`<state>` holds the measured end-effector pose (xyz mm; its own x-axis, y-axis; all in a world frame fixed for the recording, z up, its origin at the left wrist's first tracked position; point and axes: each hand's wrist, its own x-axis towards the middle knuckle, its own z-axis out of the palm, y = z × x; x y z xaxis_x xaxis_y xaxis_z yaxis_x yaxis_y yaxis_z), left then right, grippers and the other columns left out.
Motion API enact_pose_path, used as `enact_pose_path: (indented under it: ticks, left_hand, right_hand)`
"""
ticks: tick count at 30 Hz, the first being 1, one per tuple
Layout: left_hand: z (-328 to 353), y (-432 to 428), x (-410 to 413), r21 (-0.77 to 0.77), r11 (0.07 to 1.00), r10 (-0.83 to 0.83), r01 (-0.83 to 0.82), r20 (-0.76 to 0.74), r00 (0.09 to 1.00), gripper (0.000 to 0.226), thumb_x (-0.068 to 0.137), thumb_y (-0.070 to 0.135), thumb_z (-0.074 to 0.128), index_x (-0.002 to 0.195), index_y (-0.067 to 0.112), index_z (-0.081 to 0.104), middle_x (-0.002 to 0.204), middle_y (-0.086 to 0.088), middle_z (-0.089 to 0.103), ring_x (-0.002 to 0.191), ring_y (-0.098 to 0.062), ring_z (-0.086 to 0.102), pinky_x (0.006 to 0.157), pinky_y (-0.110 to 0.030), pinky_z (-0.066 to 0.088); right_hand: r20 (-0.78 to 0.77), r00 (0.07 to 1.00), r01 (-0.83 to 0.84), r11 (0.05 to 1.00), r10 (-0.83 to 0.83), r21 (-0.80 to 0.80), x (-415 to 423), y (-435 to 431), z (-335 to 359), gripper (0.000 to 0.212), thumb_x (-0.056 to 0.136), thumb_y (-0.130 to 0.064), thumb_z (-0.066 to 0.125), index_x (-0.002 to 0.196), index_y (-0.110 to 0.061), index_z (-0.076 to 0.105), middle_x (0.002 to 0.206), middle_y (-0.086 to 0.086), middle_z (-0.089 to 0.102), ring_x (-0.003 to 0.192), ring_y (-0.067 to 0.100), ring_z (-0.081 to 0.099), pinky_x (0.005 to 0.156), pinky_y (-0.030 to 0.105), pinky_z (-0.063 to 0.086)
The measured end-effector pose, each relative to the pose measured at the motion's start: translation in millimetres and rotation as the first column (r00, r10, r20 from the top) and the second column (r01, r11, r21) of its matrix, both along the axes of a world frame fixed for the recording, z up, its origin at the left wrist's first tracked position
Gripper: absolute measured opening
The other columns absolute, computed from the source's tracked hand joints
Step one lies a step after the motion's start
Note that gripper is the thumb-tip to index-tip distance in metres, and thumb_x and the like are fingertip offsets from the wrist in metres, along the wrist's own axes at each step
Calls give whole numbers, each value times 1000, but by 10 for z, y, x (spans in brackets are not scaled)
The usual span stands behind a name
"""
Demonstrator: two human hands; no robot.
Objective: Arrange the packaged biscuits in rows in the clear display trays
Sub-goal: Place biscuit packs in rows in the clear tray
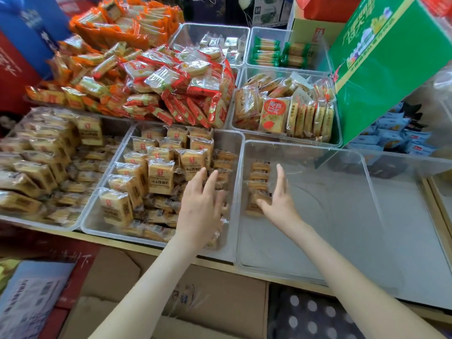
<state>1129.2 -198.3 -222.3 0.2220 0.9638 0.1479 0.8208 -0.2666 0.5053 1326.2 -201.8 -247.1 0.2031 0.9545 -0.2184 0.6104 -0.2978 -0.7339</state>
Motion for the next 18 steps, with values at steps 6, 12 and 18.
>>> enact_pose_path:
  ticks: [6, 12, 18]
  left_hand:
    - [-69, 274, -611, 30, 968, 245, -248, -314, 917, 65, 95, 19, 58, 153, 15, 29, 155, -29, 18, 141, -41, 21, 116, -49, 20]
    - [-135, 285, -746, 21, 982, 185, -186, -267, 946, 66, 94, 14, 59, 153, 17, 30, 157, -30, 17, 142, -44, 24, 116, -51, 25]
    - [-143, 489, -708, -101, 944, 298, -314, -152, 943, 70, 95, 24, 62, 153, 18, 23, 152, -28, 21, 128, -43, 40, 103, -45, 40]
  right_hand:
    - [90, 990, -128, 965, 110, 228, -505, 62, 365, 74, 93, -4, 57, 151, -19, 13, 156, 4, 18, 142, 19, 19, 113, 30, 21]
    - [160, 987, -50, 953, 2, 298, -695, 133, 375, 46, 95, -10, 56, 139, -10, 42, 141, 7, 44, 132, 21, 34, 107, 24, 24]
    - [272, 939, -294, 903, 212, 312, -1134, 277, 430, 51, 94, -1, 52, 143, -10, 41, 142, 6, 43, 132, 19, 33, 115, 30, 26]
